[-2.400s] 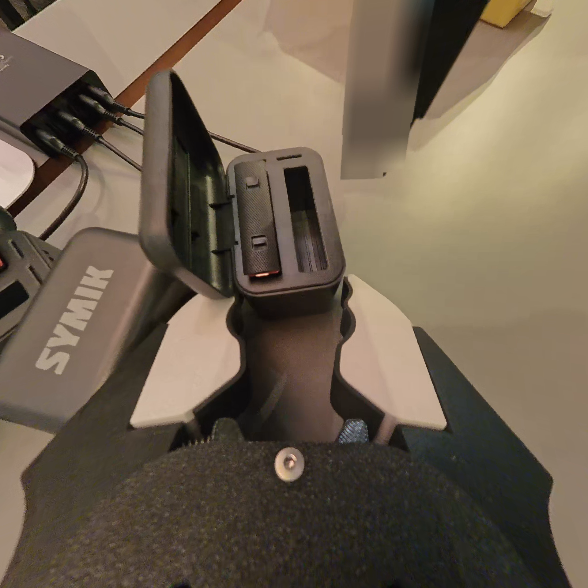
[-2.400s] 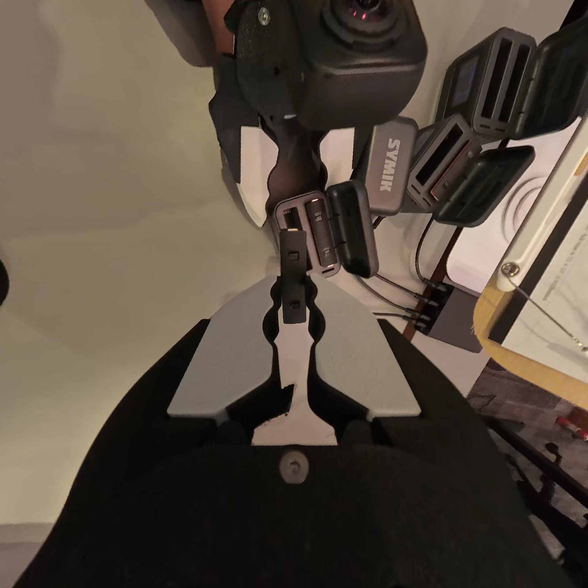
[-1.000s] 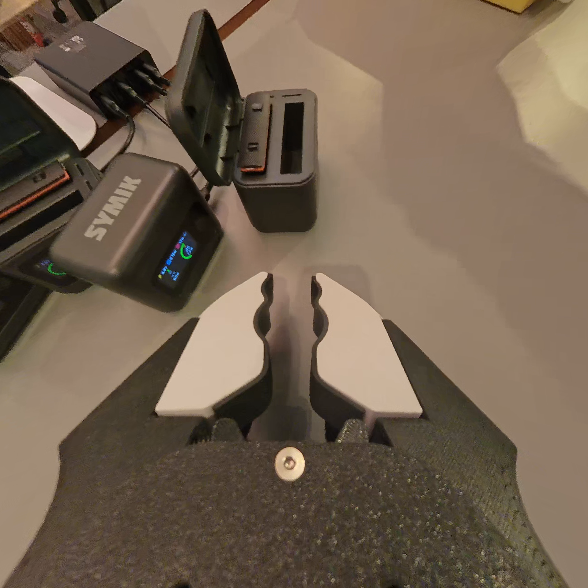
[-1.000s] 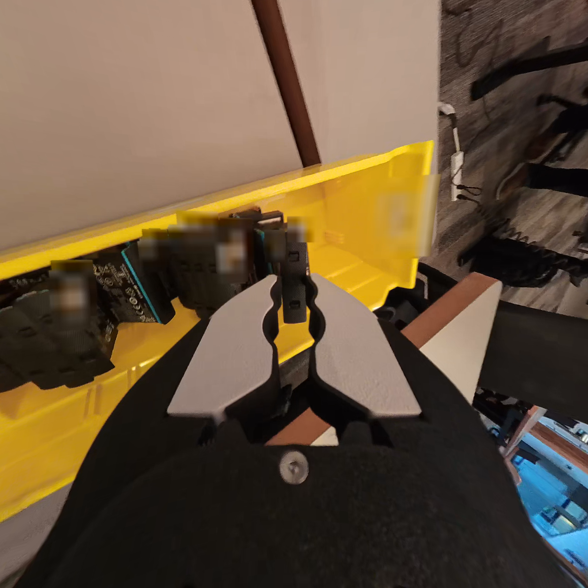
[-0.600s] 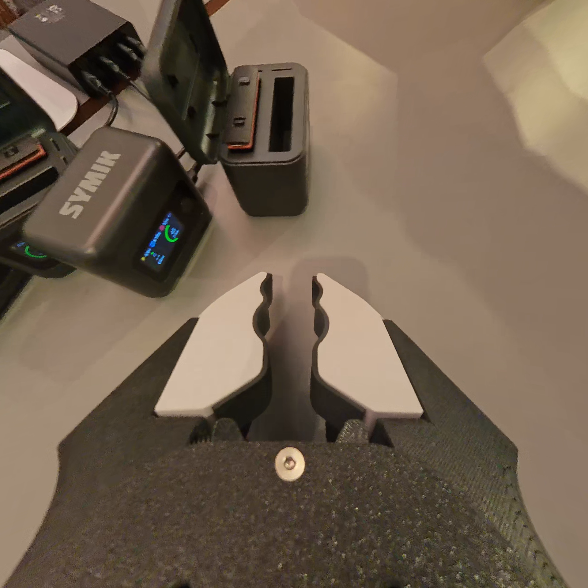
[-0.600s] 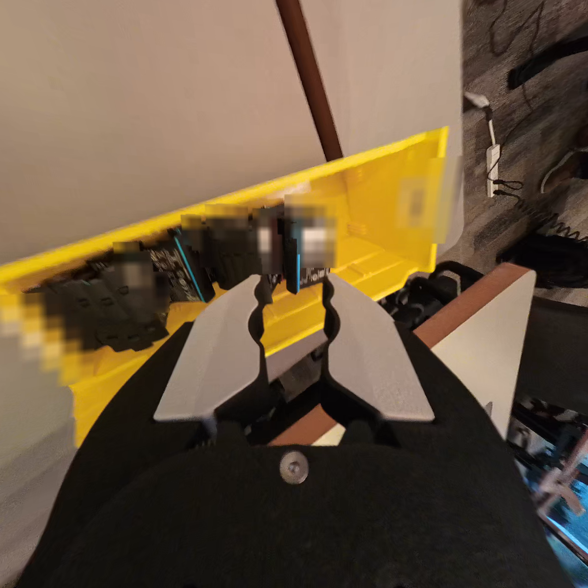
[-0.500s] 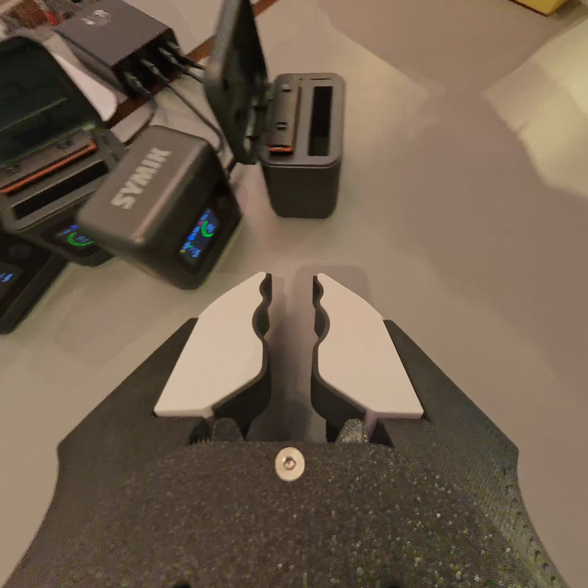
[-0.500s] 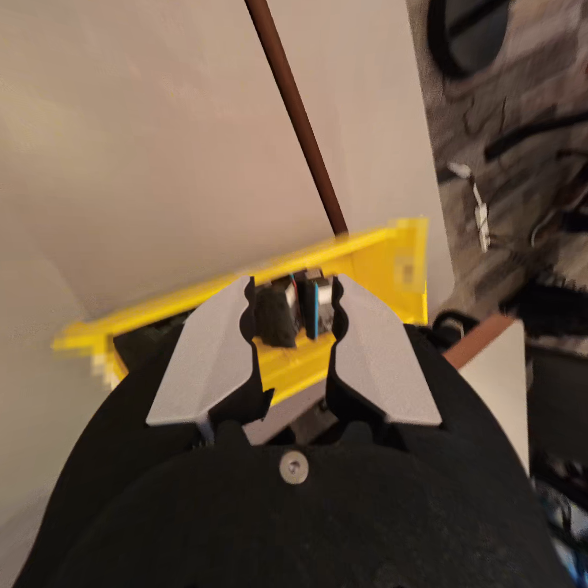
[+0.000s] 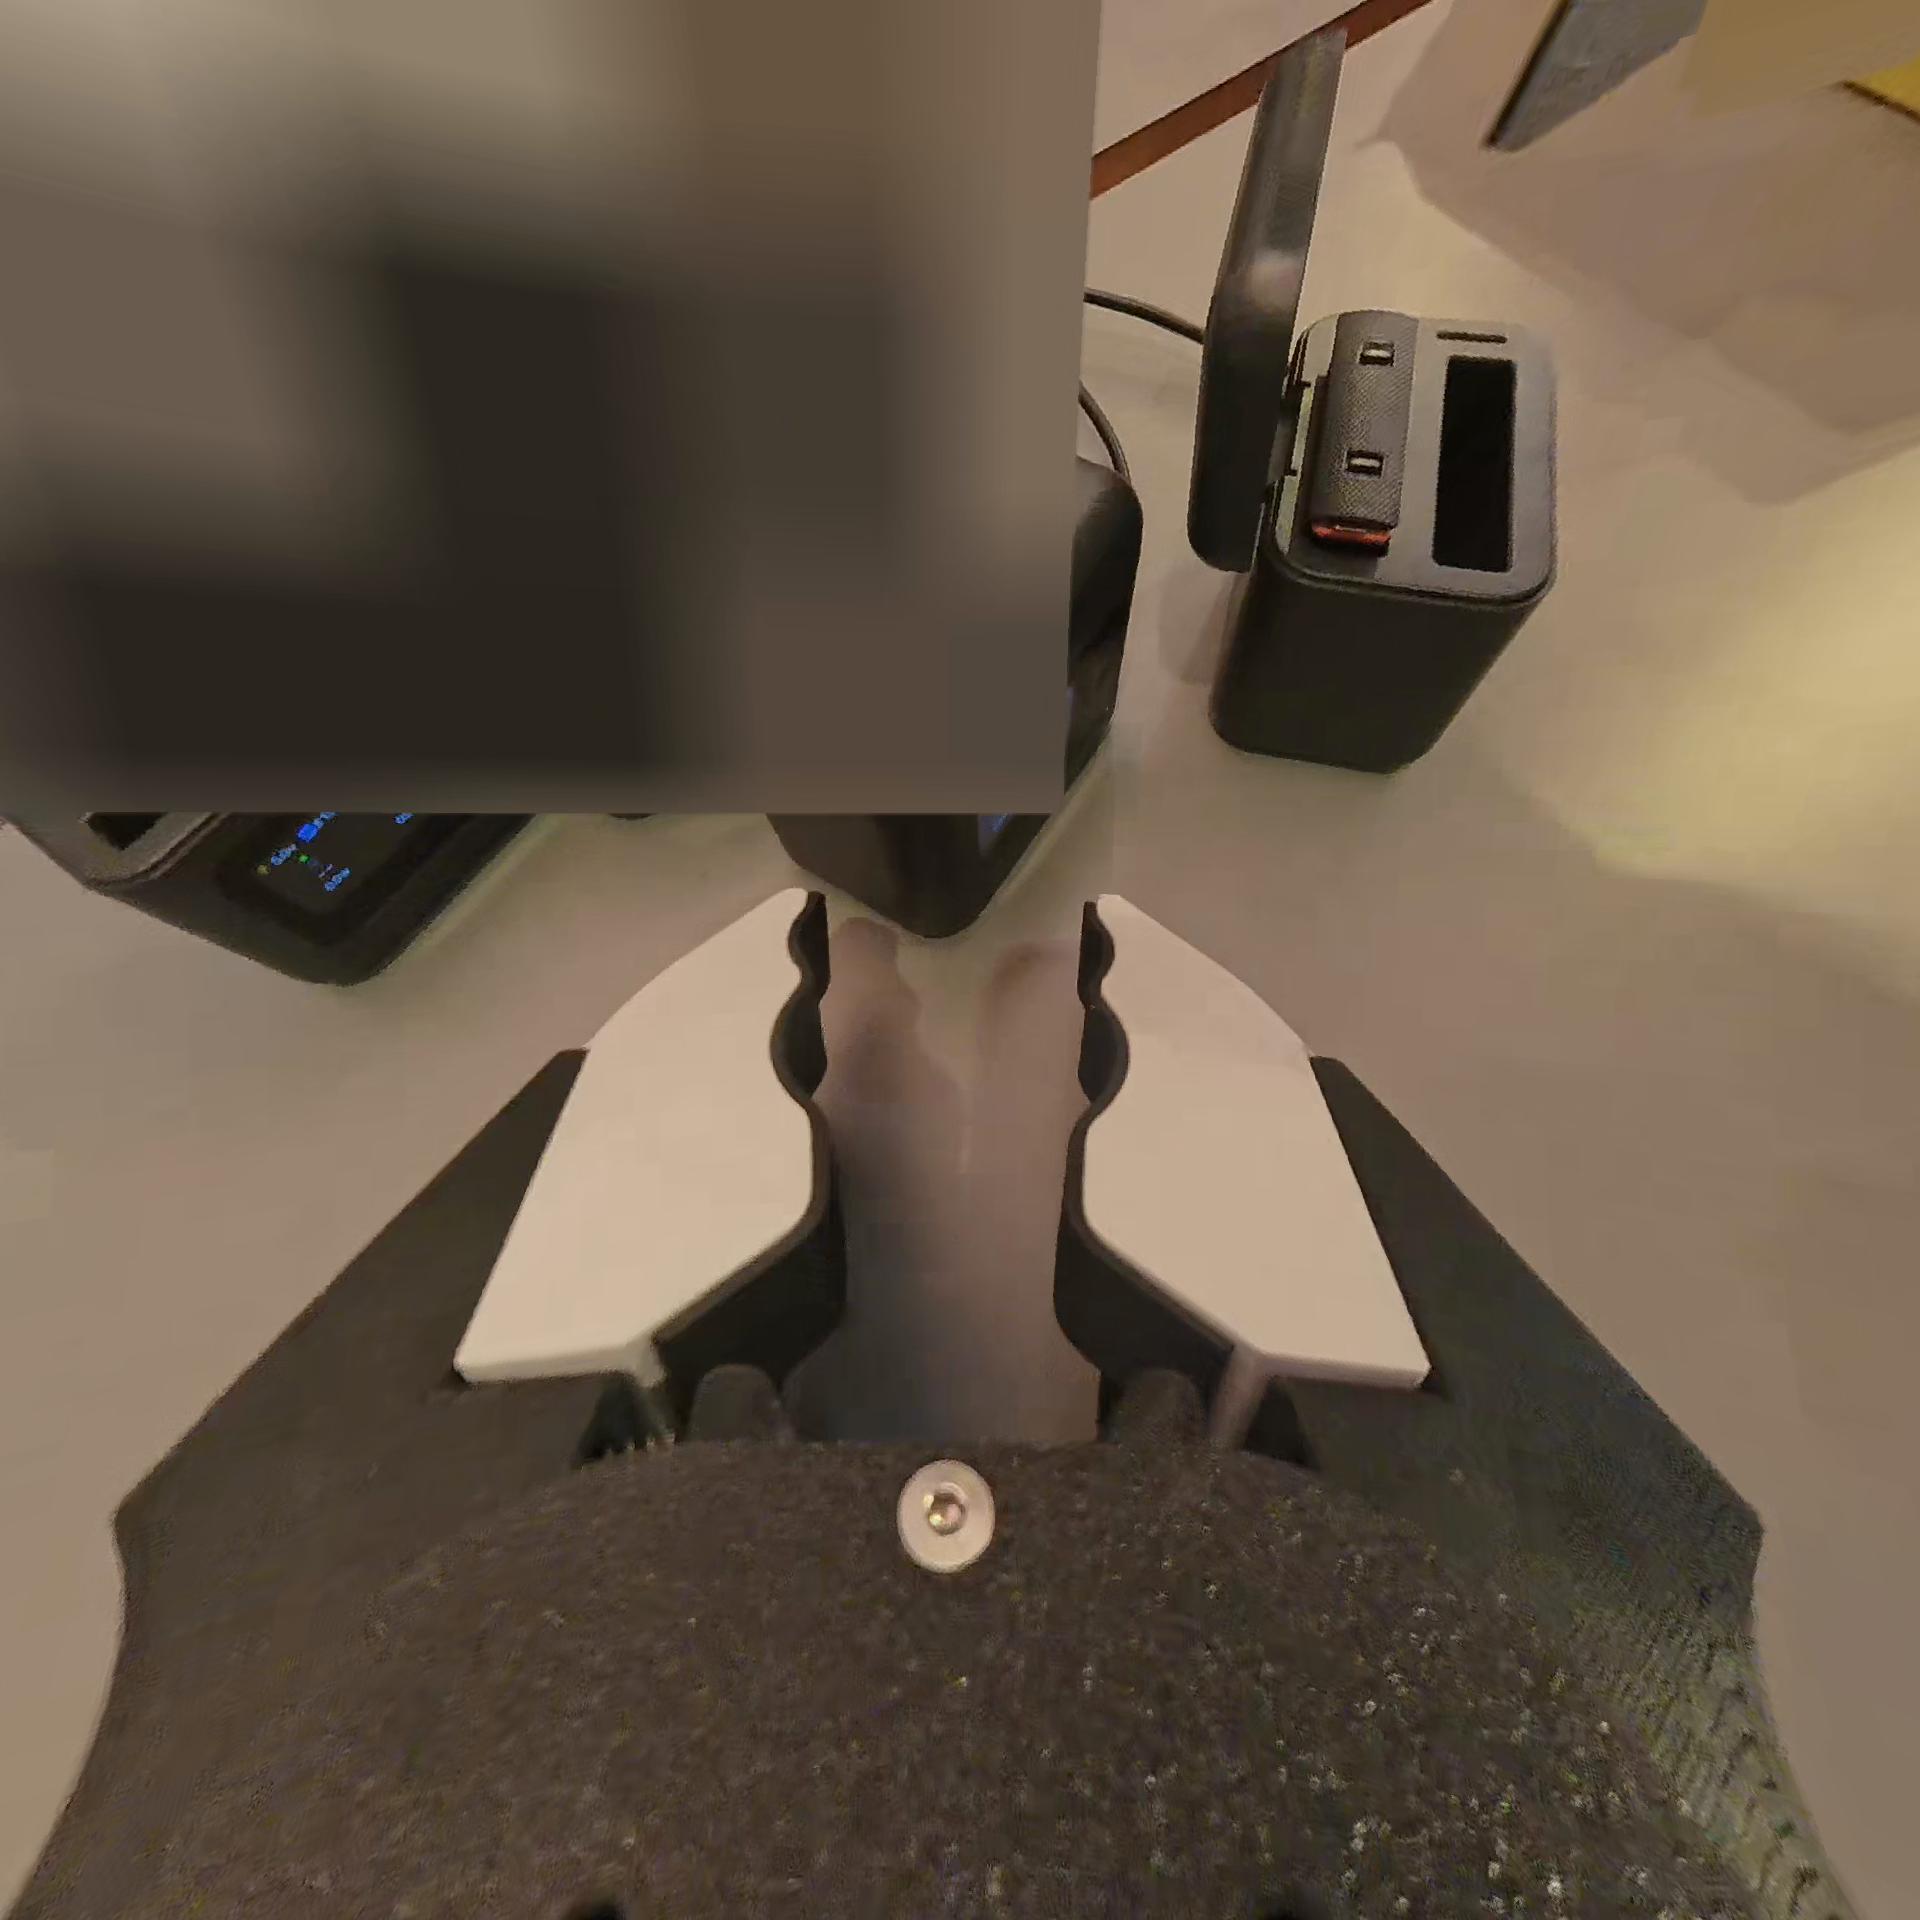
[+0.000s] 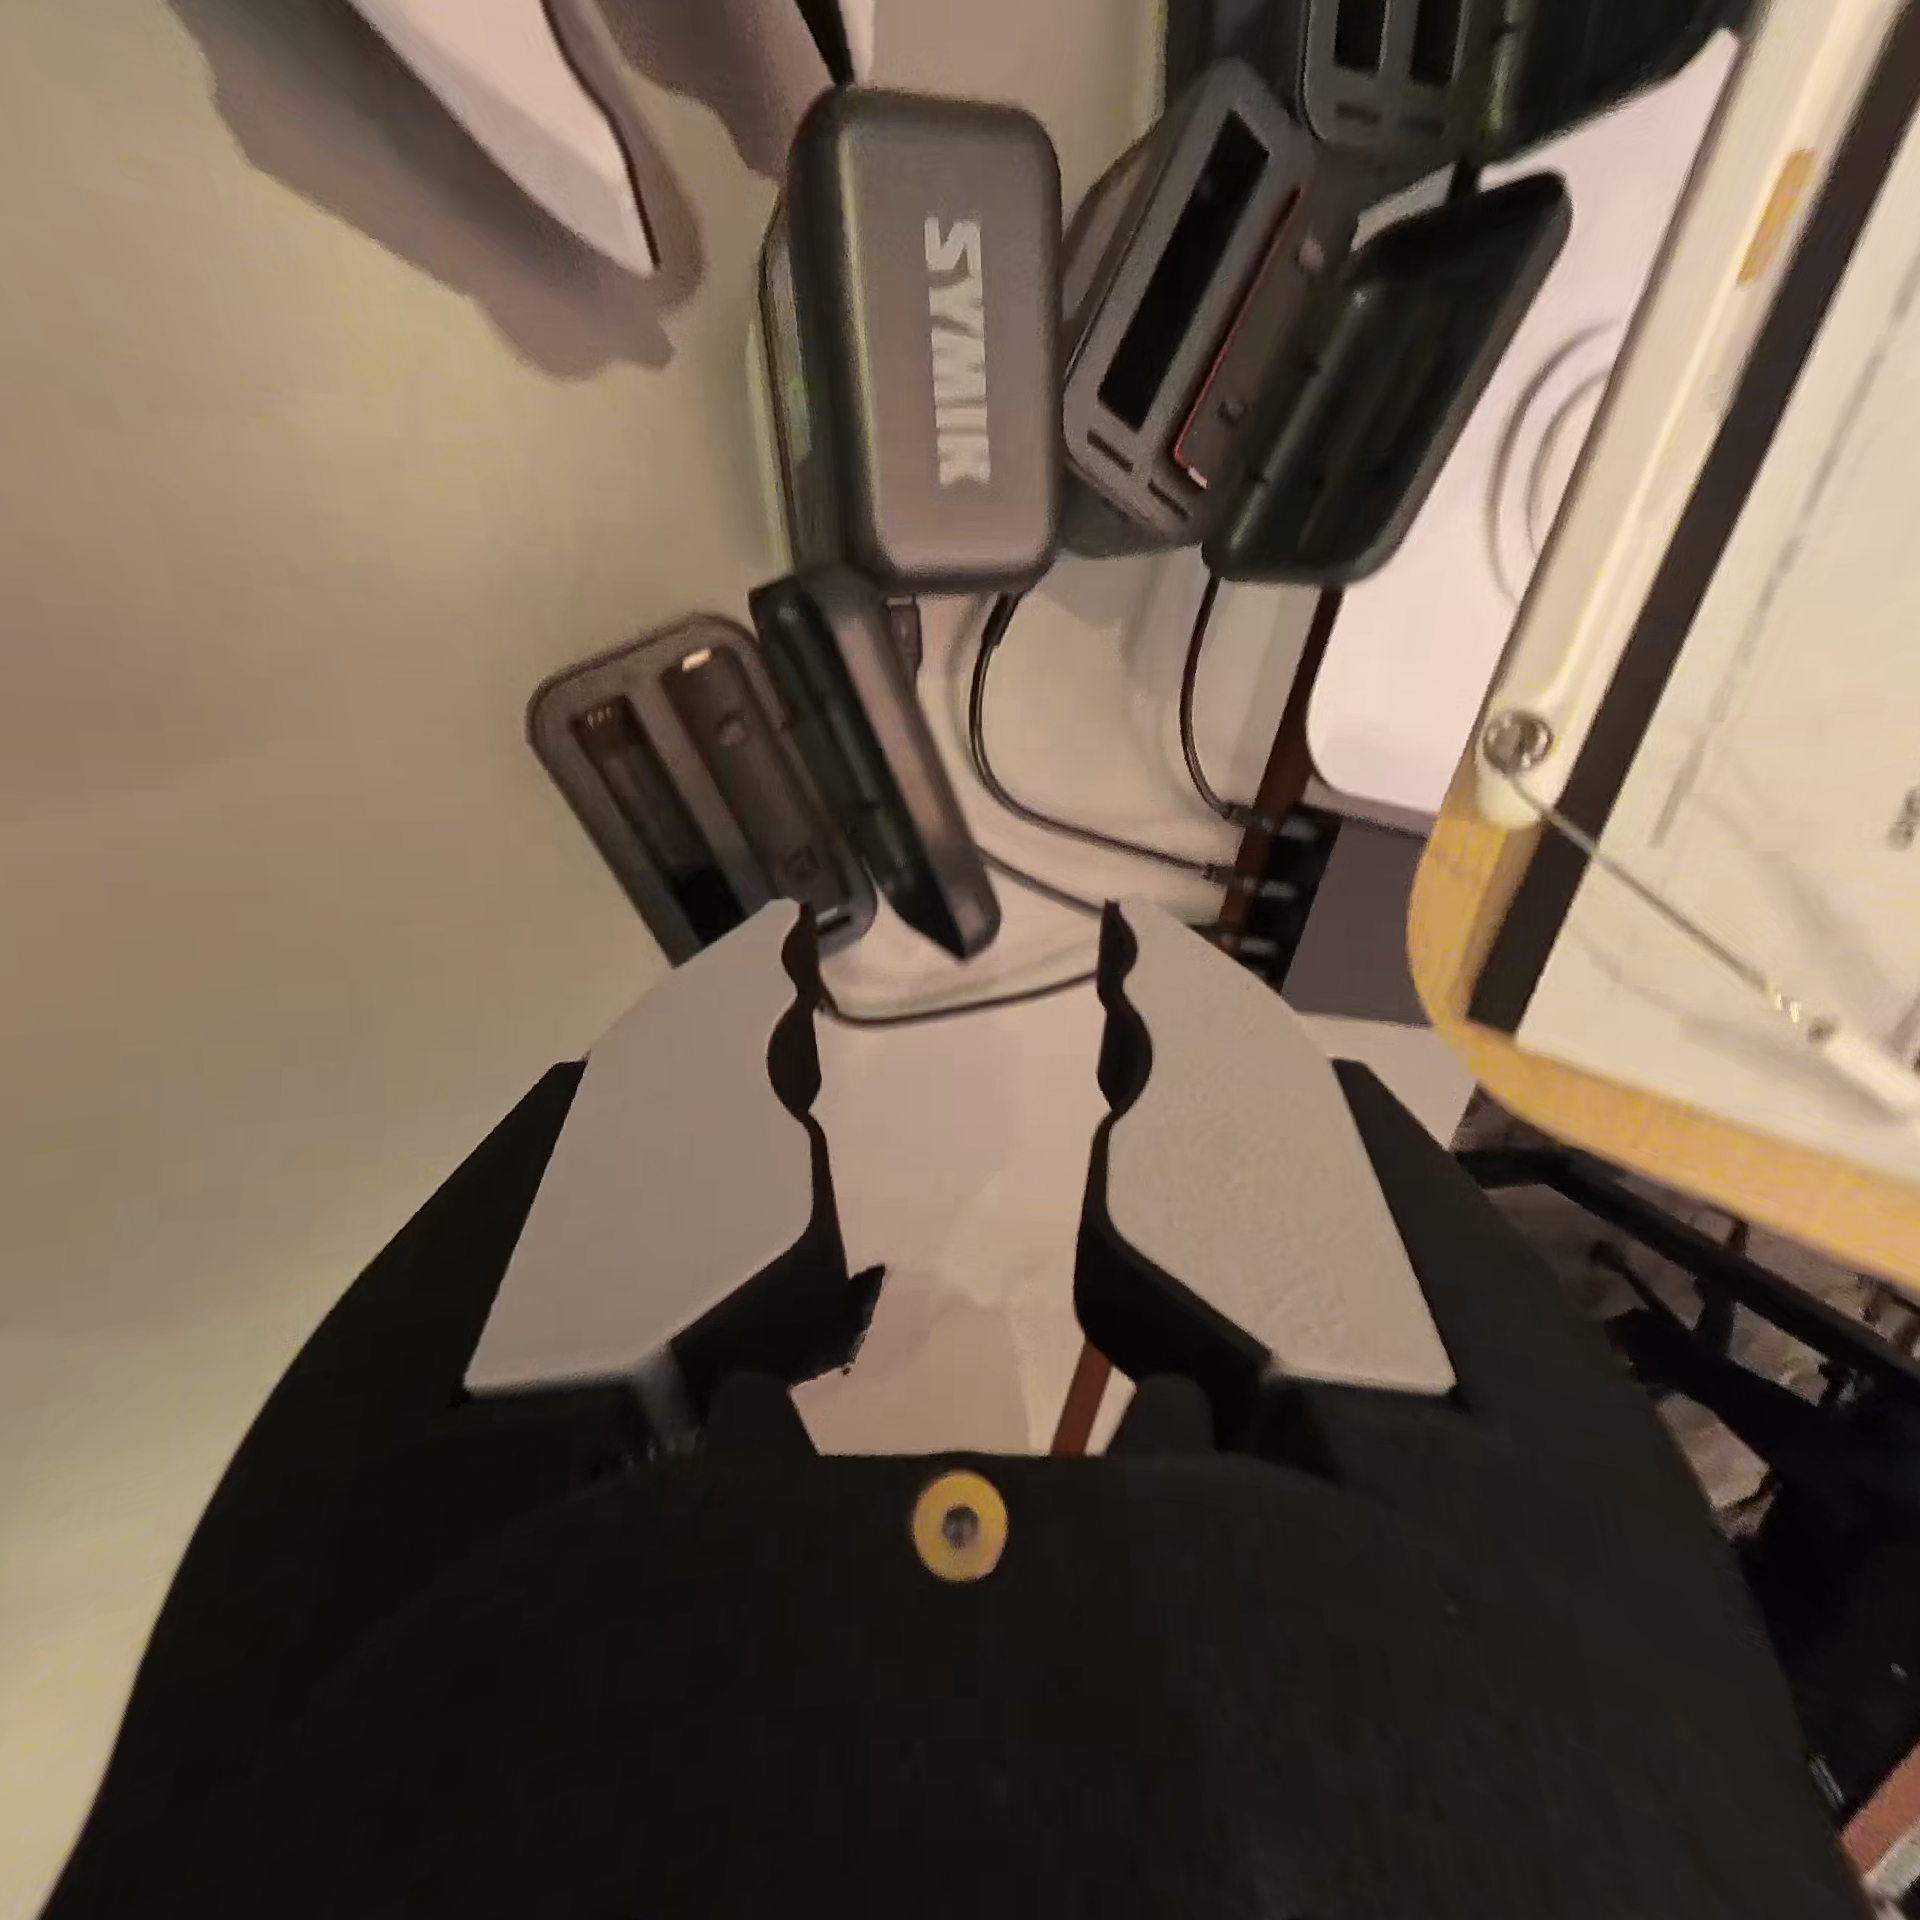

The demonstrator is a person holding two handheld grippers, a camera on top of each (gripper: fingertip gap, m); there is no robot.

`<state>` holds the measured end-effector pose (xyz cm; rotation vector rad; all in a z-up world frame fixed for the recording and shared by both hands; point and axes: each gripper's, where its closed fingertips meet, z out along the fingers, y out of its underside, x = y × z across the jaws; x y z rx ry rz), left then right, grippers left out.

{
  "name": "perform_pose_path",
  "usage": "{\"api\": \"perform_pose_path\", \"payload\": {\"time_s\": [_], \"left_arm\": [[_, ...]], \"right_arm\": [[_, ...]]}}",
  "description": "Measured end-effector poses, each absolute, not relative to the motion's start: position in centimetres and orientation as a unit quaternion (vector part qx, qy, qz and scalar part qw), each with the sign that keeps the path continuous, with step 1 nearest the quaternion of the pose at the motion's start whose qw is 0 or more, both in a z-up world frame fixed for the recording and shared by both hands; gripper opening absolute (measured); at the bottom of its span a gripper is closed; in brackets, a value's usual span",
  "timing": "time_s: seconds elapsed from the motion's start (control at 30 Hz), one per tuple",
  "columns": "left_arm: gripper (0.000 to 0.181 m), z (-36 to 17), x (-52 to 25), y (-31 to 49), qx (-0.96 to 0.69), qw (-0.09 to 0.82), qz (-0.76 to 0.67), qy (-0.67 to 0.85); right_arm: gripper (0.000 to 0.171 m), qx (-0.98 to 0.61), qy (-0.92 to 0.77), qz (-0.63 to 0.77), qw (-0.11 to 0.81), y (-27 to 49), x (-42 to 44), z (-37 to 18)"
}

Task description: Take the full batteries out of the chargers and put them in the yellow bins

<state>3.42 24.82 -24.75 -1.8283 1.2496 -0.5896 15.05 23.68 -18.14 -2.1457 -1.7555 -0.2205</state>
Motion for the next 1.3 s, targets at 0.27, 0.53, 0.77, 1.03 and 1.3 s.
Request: {"api": "perform_pose_path", "payload": {"time_s": [0.27, 0.53, 0.77, 1.03, 1.3], "left_arm": [[0.048, -24.9, 4.4, 25.1, -0.717, 0.414, -0.230, 0.510], [0.048, -25.0, 4.6, 25.3, -0.717, 0.416, -0.229, 0.510], [0.048, -25.2, 5.1, 25.7, -0.720, 0.413, -0.226, 0.509], [0.050, -25.5, 6.0, 25.6, -0.719, 0.407, -0.220, 0.518], [0.050, -25.5, 6.0, 25.7, -0.723, 0.404, -0.221, 0.515]], "right_arm": [[0.013, -0.750, -0.650, -0.075, 0.091, 24.4, 14.6, -20.8], [0.010, -0.788, -0.599, -0.140, 0.039, 25.2, 21.3, -19.8], [0.010, -0.795, -0.575, -0.190, -0.021, 26.3, 23.5, -19.9], [0.009, -0.766, -0.576, -0.263, -0.111, 27.3, 24.0, -20.2], [0.015, -0.773, -0.591, -0.224, -0.051, 27.9, 22.2, -19.7]]}}
